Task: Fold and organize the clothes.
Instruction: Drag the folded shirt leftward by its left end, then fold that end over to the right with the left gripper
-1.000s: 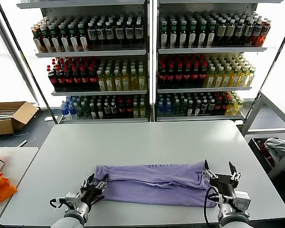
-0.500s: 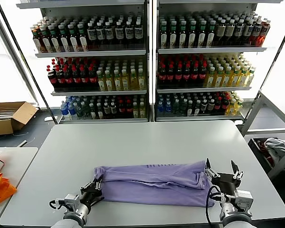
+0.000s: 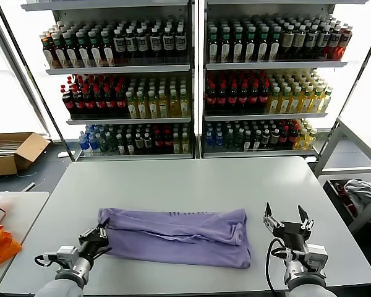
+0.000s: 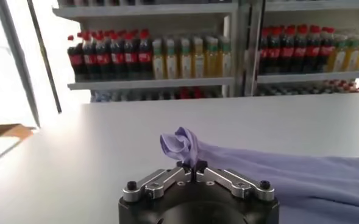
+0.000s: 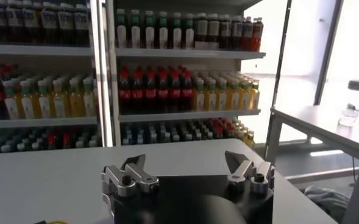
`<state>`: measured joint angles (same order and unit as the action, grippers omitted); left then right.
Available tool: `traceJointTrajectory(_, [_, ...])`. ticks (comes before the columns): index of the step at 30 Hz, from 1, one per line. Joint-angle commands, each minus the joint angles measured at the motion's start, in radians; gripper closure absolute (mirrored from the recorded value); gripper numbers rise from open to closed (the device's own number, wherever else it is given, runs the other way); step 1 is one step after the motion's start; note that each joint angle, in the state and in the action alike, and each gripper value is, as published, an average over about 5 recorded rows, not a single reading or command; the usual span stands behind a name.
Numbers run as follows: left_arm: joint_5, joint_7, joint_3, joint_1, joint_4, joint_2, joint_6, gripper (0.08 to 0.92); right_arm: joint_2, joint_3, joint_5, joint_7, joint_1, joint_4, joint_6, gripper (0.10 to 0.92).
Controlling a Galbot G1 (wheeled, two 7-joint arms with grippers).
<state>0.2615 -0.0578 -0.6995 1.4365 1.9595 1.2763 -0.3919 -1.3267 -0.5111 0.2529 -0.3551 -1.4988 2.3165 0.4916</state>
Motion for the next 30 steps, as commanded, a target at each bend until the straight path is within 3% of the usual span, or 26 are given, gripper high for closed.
traceJointTrajectory(1, [0.044,0.022,-0.305,-0.014,-0.022,-0.297,-0.012,0.904,0.002,0.005,0.008,0.000,0.021,-0.001,0.001,0.203])
traceJointTrajectory(5, [0.062,0.031,-0.389,-0.004,-0.056,-0.388,-0.029,0.904,0.001,0.007,0.012,0.001,0.030,-0.001,0.001,0.203])
traceJointTrajectory(8, [0.070,0.036,-0.401,0.018,-0.026,-0.396,-0.044,0.904,-0.003,0.012,0.009,0.006,0.028,-0.001,-0.006,0.203])
traceJointTrajectory(13, [0.025,0.022,-0.288,0.058,0.103,-0.300,-0.057,0.904,-0.012,0.018,0.001,0.007,0.013,0.012,-0.011,0.203])
traceJointTrajectory(21, [-0.025,0.049,0.070,0.090,0.261,-0.076,-0.116,0.904,-0.020,0.016,-0.014,0.008,-0.037,0.053,-0.012,0.203])
traceJointTrajectory(30, [-0.146,0.065,0.310,0.058,0.182,-0.029,-0.122,0.904,-0.038,0.006,-0.039,0.011,-0.120,0.091,-0.041,0.203])
